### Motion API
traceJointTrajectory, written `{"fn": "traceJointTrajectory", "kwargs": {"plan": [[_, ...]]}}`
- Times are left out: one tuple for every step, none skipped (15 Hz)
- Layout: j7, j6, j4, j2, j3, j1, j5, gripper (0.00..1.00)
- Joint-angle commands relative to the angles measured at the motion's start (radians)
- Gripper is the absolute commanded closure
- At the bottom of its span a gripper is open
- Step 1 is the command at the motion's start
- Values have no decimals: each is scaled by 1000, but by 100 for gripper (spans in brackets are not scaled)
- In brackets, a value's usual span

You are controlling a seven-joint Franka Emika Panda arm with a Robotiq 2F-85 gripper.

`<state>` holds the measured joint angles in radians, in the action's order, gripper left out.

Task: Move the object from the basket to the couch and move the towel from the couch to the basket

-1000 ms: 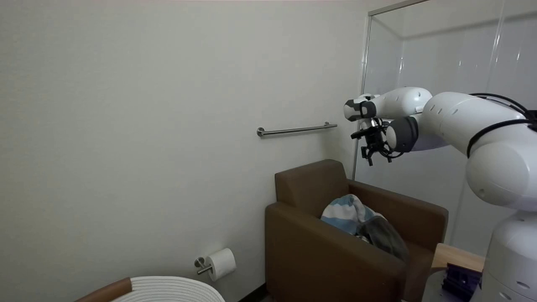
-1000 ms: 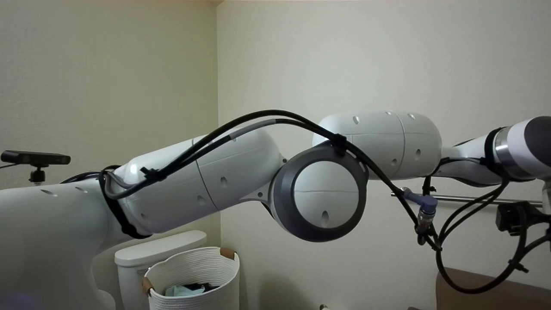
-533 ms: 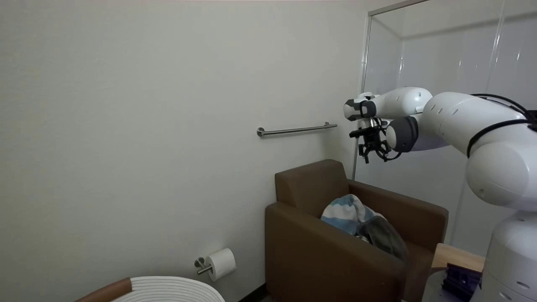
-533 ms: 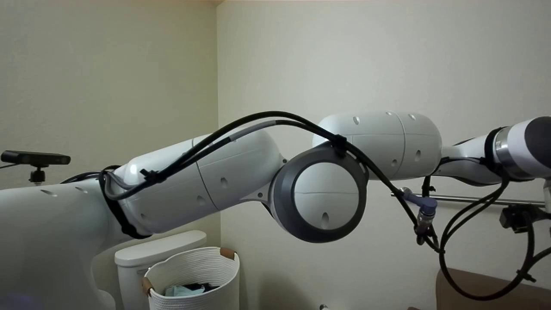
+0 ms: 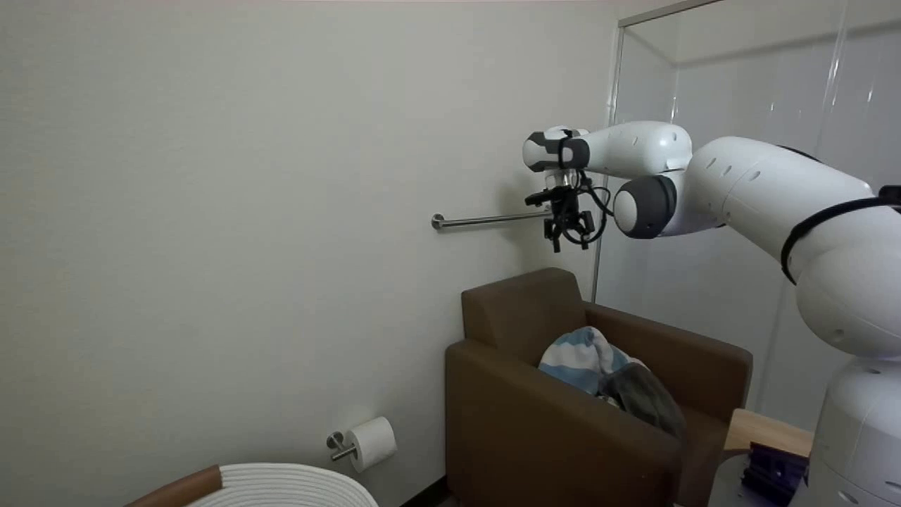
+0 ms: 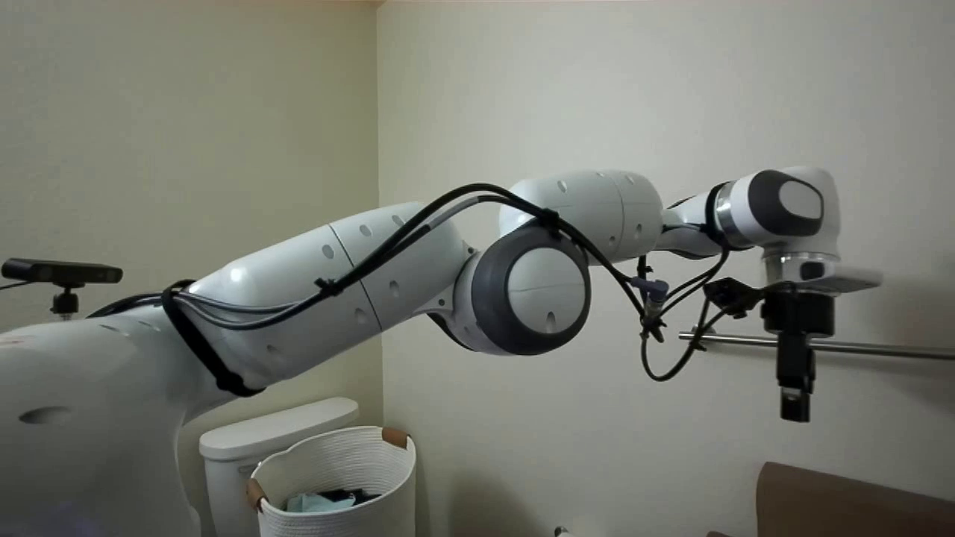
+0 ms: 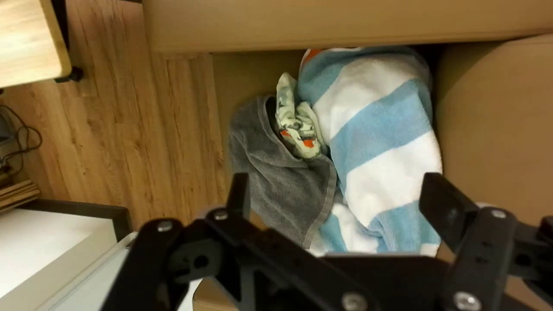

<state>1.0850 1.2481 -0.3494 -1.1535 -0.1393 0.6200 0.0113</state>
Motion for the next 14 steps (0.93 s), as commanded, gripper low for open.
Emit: {"fn": "traceJointTrajectory", "kwargs": {"plan": [[15, -1, -25, 20, -6, -19, 3, 0], [21, -5, -25, 23, -7, -26, 3, 0], [21, -5, -27, 23, -9, -23, 3, 0], [21, -5, -31, 23, -9, -15, 3, 0], [21, -5, -33, 23, -10, -8, 3, 0], [21, -5, -33, 23, -10, -3, 3, 0], [34, 3, -33, 17, -4, 1, 12, 0], [27, 4, -35, 15, 1, 10, 20, 0], [18, 3, -36, 14, 3, 24, 24, 0], [8, 3, -37, 13, 6, 41, 29, 0], [1, 12, -37, 8, 9, 64, 36, 0], [-3, 19, -37, 4, 12, 83, 41, 0], [-8, 33, -35, 0, 15, 110, 47, 0], [-12, 50, -33, -5, 17, 133, 52, 0]]}}
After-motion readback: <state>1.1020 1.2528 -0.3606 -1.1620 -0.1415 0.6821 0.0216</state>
